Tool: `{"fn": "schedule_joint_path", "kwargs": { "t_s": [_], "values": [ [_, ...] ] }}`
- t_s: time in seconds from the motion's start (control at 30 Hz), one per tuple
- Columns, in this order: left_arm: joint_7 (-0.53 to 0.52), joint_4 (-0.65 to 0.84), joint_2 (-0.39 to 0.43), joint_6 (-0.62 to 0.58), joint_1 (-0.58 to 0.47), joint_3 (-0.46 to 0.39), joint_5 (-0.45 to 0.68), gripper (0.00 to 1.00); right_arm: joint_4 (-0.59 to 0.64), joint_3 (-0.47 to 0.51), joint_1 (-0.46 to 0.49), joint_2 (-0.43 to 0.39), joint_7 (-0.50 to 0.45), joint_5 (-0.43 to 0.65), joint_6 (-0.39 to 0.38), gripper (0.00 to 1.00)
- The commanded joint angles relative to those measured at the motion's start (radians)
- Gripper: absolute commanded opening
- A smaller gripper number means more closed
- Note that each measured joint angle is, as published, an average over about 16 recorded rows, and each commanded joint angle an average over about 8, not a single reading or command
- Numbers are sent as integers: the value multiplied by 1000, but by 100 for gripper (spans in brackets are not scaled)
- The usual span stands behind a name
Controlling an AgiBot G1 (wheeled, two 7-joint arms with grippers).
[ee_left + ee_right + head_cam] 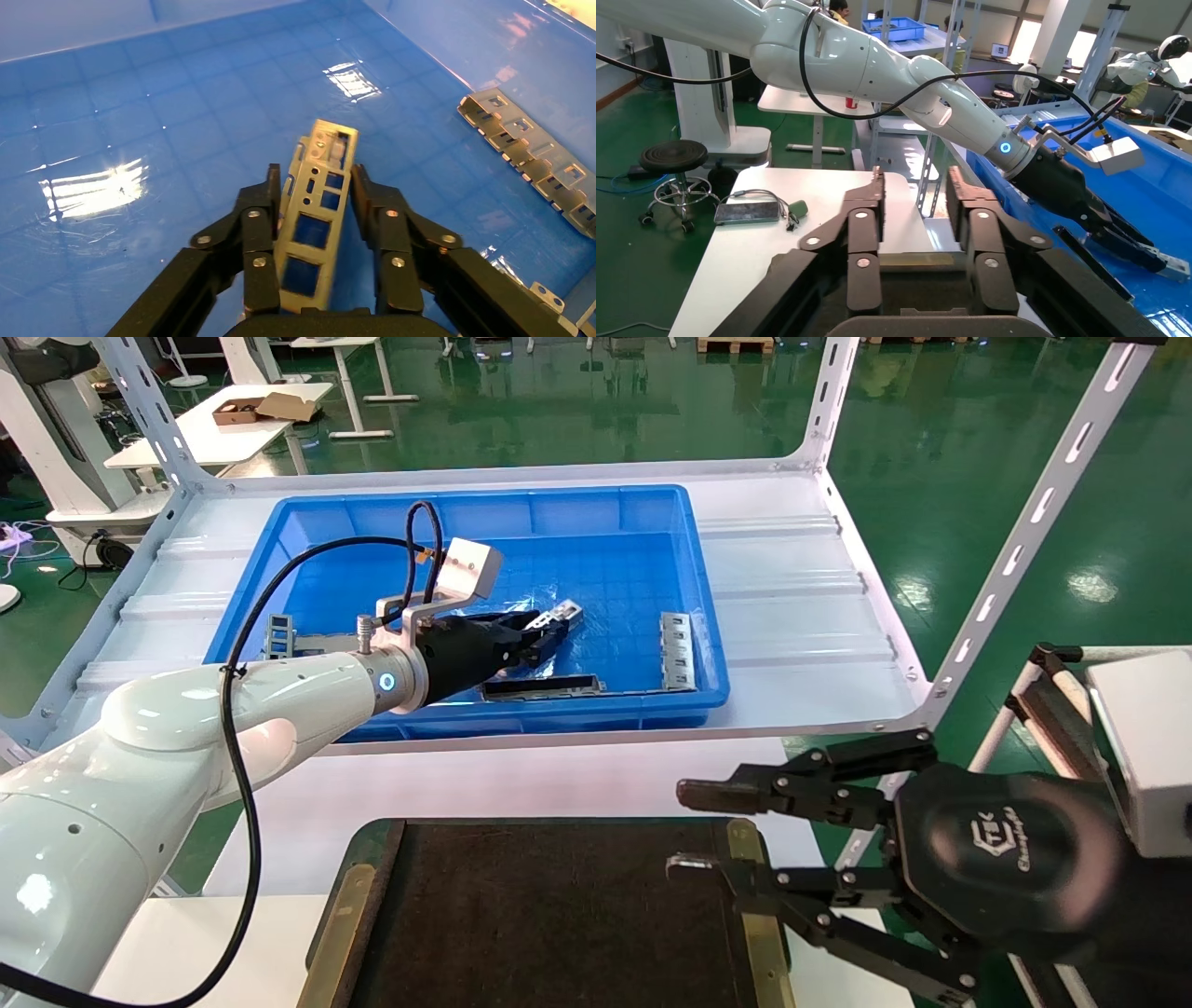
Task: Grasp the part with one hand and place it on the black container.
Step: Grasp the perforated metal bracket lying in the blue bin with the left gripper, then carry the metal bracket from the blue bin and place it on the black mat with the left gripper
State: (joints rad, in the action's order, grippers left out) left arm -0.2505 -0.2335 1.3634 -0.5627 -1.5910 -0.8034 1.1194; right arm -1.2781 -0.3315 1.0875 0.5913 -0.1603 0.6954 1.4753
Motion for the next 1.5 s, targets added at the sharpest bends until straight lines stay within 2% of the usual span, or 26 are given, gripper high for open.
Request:
{"fn": "schedule_joint_path", "kwargs": {
  "t_s": [0.03, 0.37, 0.63, 0.87, 1.07, 1.3, 1.5],
  "values": [
    [-5, -3, 0, 5, 0, -10, -6, 0, 0, 0, 0, 0, 0, 0, 0, 0],
    [-20, -14, -1, 22, -1, -51, -44, 0, 0, 0, 0, 0, 0, 0, 0, 0],
    [-30, -32, -7, 1, -22, -41, -122, 0, 0, -1, 0, 0, 0, 0, 0, 0],
    [-16, -44, -35, -112, -50, -2, -207, 0, 0, -1, 0, 0, 0, 0, 0, 0],
    [-17, -83, -100, -262, -40, 36, -272, 0, 0, -1, 0, 0, 0, -1, 0, 0],
    [-64, -232, -204, -384, 45, 61, -331, 0, 0, -1, 0, 0, 1, -1, 0, 0],
    [-138, -505, -328, -413, 184, 74, -379, 0, 0, -1, 0, 0, 1, -1, 0, 0]
  ]
}}
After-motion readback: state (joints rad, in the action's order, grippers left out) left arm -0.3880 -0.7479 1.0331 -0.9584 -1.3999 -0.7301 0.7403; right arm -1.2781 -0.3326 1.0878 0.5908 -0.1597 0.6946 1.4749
